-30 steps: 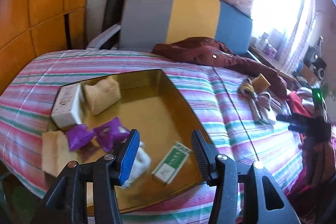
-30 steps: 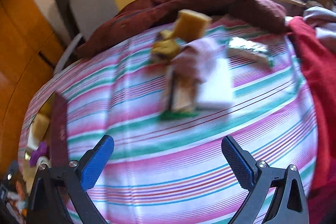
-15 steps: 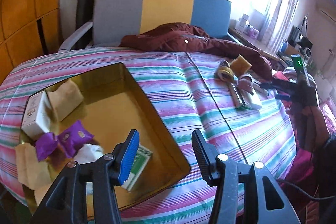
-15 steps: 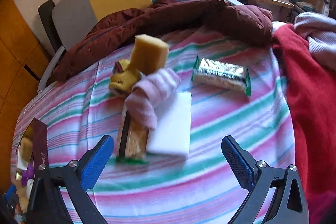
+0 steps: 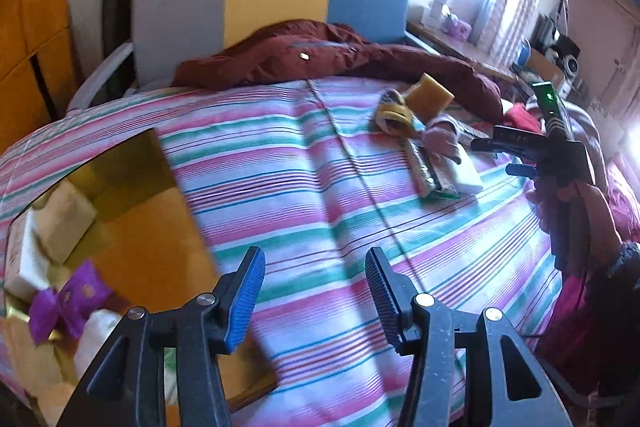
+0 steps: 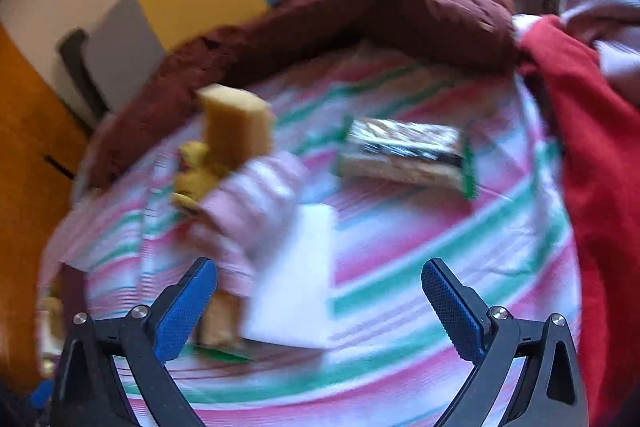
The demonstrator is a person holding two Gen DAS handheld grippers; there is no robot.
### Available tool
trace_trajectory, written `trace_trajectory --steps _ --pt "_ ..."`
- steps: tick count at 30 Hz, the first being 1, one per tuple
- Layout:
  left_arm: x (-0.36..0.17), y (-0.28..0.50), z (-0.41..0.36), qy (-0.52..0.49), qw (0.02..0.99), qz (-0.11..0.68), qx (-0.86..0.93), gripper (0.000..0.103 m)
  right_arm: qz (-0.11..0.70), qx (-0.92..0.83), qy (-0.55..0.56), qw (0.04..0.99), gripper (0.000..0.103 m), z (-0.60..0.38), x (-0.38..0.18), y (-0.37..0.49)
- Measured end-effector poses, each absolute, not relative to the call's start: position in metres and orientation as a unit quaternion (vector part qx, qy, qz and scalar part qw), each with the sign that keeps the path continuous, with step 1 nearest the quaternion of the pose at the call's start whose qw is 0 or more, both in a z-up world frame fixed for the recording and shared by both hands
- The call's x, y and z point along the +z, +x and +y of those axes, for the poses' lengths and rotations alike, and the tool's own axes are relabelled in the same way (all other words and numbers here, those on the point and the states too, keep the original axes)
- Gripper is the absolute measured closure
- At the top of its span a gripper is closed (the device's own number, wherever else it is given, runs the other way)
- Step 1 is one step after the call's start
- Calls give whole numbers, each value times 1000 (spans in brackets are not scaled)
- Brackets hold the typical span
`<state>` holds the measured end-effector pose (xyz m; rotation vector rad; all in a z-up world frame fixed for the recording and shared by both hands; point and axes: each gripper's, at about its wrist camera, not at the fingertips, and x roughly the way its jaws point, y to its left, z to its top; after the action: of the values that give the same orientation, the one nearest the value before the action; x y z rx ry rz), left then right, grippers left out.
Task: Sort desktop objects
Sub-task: 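Move both grippers back to the pile of items, then grasp the cracker packet with the left gripper while the right gripper grasps the white eraser block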
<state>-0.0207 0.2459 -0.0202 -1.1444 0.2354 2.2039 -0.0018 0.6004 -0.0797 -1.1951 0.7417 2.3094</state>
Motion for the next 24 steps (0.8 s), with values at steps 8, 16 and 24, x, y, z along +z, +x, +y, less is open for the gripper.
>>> trace_trajectory --steps 8,16,24 --pt "-32 -19 327 -434 371 126 811 50 243 825 -470 197 0 589 -87 -14" --pt "-52 -21 377 -444 398 142 790 50 214 819 -500 186 0 582 -99 -25" --pt "-67 -30 397 -453 408 146 779 46 199 801 -524 209 0 587 -108 -25"
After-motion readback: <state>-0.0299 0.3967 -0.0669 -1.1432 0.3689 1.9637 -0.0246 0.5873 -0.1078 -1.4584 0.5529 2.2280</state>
